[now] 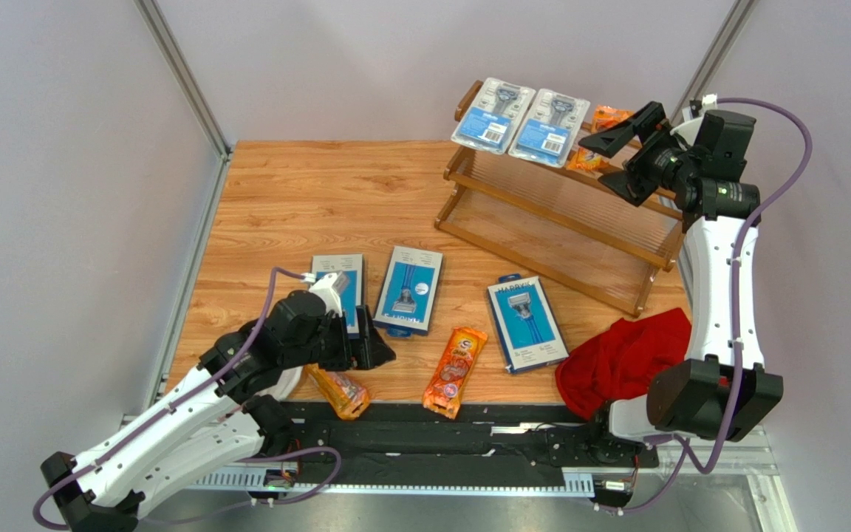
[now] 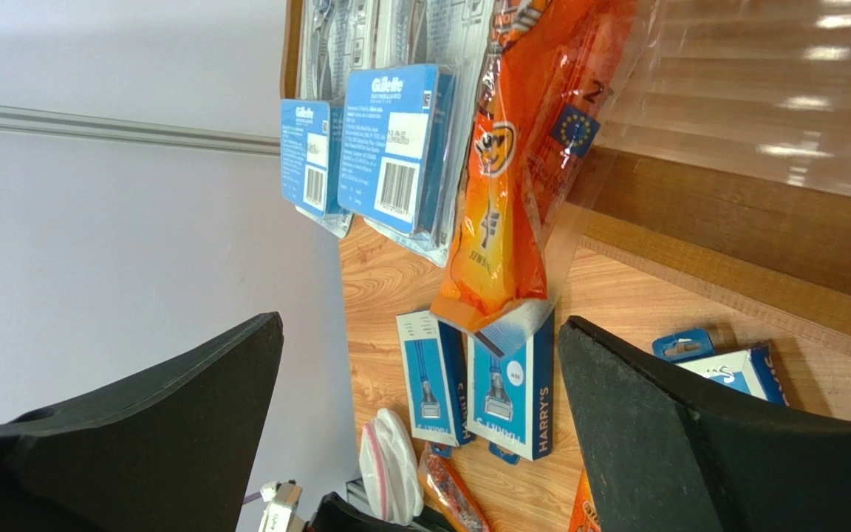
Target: Place and organize the shaving razors onto the shelf
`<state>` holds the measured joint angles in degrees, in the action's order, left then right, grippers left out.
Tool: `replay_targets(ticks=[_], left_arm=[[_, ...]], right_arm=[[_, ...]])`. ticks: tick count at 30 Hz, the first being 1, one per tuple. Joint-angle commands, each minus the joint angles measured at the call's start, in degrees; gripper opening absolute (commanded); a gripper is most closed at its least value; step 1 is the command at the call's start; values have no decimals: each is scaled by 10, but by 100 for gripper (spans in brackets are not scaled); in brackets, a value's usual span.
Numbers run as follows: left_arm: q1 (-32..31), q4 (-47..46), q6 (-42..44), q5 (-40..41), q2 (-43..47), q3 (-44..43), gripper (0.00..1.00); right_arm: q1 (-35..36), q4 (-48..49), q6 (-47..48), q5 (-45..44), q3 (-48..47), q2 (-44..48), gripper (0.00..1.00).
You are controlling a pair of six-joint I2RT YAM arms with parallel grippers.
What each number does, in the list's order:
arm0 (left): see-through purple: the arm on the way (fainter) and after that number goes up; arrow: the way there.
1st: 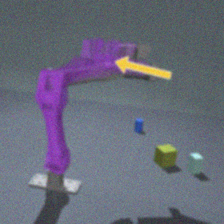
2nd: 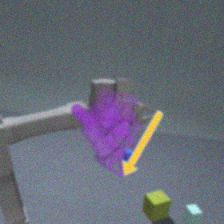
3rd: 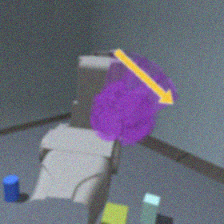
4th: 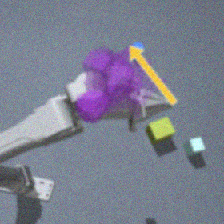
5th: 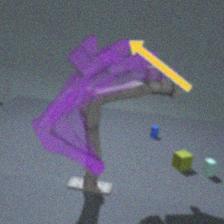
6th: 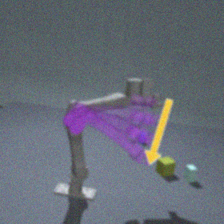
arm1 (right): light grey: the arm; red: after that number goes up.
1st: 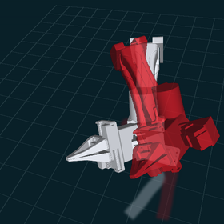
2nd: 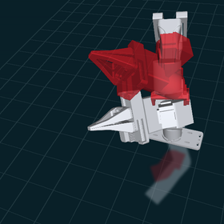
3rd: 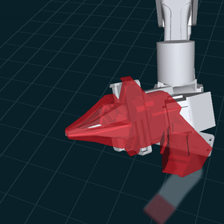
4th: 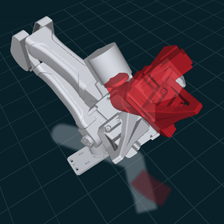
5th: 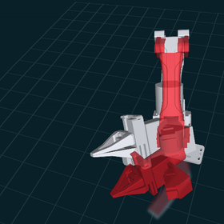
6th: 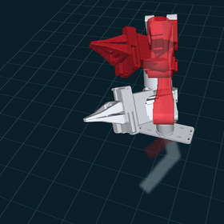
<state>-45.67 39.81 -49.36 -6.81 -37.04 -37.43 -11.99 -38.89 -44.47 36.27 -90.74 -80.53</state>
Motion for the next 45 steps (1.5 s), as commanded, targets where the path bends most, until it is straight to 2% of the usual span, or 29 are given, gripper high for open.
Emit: replay_targets(ticks=[1, 10, 22, 28, 33, 38, 45], left_arm=[[-1, 3, 16, -3, -6, -9, 97], [-1, -26, 34, -30, -65, -16, 96], [-29, -78, 59, -54, -225, -65, 95], [-66, -86, 57, -24, -328, -122, 95], [-108, -76, 65, 4, -443, -204, 95], [-130, -33, 56, 44, -556, -293, 95], [-150, -12, 55, 64, -655, -367, 95]], right_arm=[[-2, -17, 16, -3, 21, 41, 100], [-2, -58, 56, -3, 135, 159, 100], [10, -172, 126, 9, 239, 316, 100], [10, -181, 120, 18, 356, 395, 100], [10, -196, 114, 19, 427, 455, 100], [11, -197, 98, 33, 465, 491, 99], [11, -199, 83, 42, 501, 528, 99]])
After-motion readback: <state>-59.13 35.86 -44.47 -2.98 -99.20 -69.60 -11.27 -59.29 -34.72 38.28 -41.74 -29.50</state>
